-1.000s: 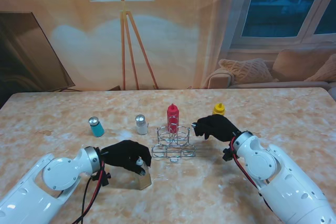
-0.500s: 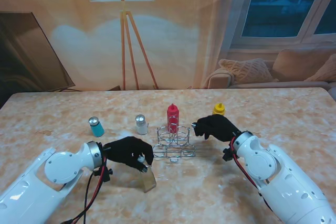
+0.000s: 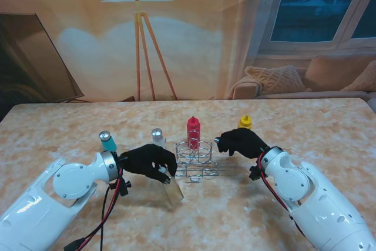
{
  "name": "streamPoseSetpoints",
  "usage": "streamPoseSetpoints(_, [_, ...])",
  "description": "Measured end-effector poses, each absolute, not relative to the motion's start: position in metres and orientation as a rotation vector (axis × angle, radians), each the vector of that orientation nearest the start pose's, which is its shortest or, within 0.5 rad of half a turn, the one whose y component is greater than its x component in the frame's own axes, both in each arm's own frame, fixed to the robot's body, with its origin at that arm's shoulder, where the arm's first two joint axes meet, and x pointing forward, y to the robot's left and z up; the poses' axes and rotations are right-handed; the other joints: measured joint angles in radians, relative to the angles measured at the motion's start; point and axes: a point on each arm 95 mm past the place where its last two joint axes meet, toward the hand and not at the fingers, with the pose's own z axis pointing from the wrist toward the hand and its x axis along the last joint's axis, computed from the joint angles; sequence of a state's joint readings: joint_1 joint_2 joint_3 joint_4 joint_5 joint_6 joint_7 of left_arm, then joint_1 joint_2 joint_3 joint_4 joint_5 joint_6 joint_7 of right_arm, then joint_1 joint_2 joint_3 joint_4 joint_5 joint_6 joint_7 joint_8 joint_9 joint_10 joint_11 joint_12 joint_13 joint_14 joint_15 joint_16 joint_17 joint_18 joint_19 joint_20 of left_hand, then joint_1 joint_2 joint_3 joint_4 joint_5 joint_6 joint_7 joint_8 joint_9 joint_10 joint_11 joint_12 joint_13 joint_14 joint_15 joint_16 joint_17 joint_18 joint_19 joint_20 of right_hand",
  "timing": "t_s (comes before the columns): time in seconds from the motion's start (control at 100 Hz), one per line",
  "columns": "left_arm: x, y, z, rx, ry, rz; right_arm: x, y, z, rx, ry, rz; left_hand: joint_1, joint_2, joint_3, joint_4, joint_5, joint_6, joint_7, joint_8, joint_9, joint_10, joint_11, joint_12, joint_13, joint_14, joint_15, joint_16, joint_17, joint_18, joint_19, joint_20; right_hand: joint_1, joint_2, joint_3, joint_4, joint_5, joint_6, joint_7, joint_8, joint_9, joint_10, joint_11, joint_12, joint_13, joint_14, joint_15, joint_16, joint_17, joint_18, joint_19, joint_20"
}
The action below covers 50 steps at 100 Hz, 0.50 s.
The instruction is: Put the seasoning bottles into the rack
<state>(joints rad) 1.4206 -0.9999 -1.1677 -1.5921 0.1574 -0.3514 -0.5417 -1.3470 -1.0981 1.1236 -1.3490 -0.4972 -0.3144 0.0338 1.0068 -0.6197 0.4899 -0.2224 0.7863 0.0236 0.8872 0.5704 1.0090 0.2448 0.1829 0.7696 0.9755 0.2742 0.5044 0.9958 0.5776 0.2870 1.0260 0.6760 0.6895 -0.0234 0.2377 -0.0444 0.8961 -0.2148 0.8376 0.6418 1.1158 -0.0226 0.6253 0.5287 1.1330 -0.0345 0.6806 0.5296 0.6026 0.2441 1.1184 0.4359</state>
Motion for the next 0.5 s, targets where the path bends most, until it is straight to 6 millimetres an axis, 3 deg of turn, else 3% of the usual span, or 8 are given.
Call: streamPoseSetpoints(0.5, [0.417, -0.053, -0.268, -1.557, 1.928, -2.153, 0.45, 0.004, -0.326, -1.779, -1.773, -2.349, 0.009, 0.001, 0.002, 0.0, 0.009, -0.01, 0.001, 0.0, 0.004, -0.026, 0.006, 0.003, 0.0, 0.0, 0.0, 0.01, 0.0, 0.0, -0.001, 0.0, 0.0, 0.0, 0.0, 0.0, 0.0, 0.0, 0.0, 0.0, 0.0, 0.0, 0.0, 0.0, 0.0, 0.0, 0.0, 0.0, 0.0, 0.0, 0.0, 0.0])
